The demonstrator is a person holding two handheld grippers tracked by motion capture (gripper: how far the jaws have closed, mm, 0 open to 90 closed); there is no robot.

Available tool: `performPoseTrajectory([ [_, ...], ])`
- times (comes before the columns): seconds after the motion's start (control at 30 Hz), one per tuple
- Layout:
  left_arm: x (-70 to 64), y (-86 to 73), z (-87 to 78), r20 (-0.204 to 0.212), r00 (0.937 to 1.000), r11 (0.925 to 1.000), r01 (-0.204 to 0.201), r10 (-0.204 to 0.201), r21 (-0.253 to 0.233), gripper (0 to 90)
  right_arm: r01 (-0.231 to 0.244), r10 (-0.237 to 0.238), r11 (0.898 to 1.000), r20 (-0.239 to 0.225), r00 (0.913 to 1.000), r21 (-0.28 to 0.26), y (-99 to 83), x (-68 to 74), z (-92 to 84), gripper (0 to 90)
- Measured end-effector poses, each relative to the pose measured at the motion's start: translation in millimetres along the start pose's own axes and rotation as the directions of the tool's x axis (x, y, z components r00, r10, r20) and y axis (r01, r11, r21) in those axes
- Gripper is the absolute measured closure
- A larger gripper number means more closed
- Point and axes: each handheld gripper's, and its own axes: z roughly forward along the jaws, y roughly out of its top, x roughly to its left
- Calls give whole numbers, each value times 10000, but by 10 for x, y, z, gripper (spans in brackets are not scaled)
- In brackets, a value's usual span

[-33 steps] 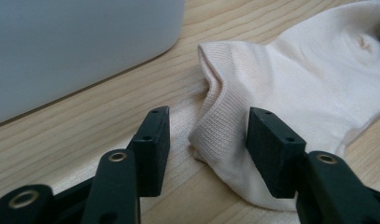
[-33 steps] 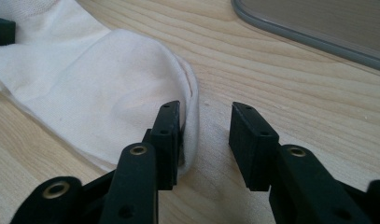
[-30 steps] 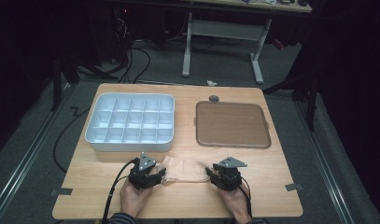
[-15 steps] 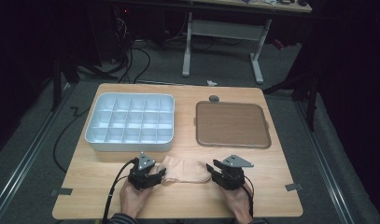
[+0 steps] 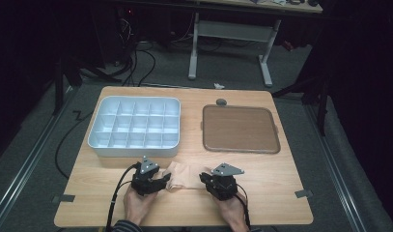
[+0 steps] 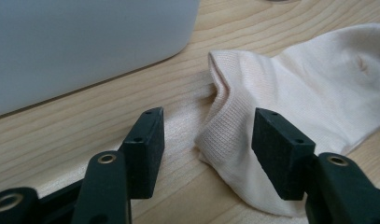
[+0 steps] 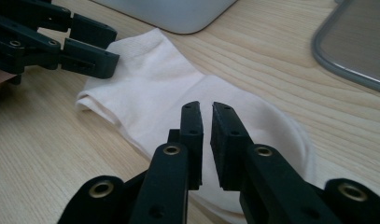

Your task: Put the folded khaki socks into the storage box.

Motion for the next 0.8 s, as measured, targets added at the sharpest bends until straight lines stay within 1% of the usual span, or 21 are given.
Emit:
performPoseTrajectory([
  [0.03, -1, 1, -2, 12, 10000, 10000, 22, -22, -6, 450, 5, -5, 10000, -38, 10000, 15, 0, 14, 20, 852],
  [0.1, 11, 1, 30, -9, 9999, 9999, 101, -101, 133, 453, 91, -90, 9999, -73, 9999, 90, -3, 31, 61, 864],
  [0.17, 11, 0, 36, -42, 9999, 9999, 115, -114, 84, 455, 80, -79, 9999, -86, 9999, 142, -7, 42, 77, 870],
  [0.23, 16, 8, 42, 29, 9997, 9997, 226, -226, 73, 461, 97, -95, 9997, -94, 9999, 219, -21, 67, 105, 883],
  [0.33, 9, 8, 45, -6, 9998, 9998, 192, -192, 64, 464, 105, -103, 9997, -103, 9999, 228, -31, 75, 133, 893],
  [0.4, 4, 17, 43, 4, 9997, 9997, 239, -239, 36, 466, 105, -102, 9996, -125, 9999, 268, -28, 79, 141, 898],
  [0.6, -20, 45, 44, -31, 10000, 9999, 82, -82, 92, 473, 132, -130, 9996, -82, 9999, 254, -28, 87, 149, 899],
  [0.67, -27, 52, 46, -32, 10000, 9999, 55, -54, 98, 476, 122, -119, 9996, -126, 9999, 268, -31, 99, 162, 899],
  [0.73, -48, 44, 54, -127, 9999, 9997, -71, 74, 229, 486, 164, -158, 9995, -224, 9996, 271, -36, 130, 183, 899],
  [0.8, -53, 38, 55, -134, 9999, 9996, -99, 103, 279, 490, 202, -193, 9993, -288, 9994, 316, -43, 157, 206, 899],
])
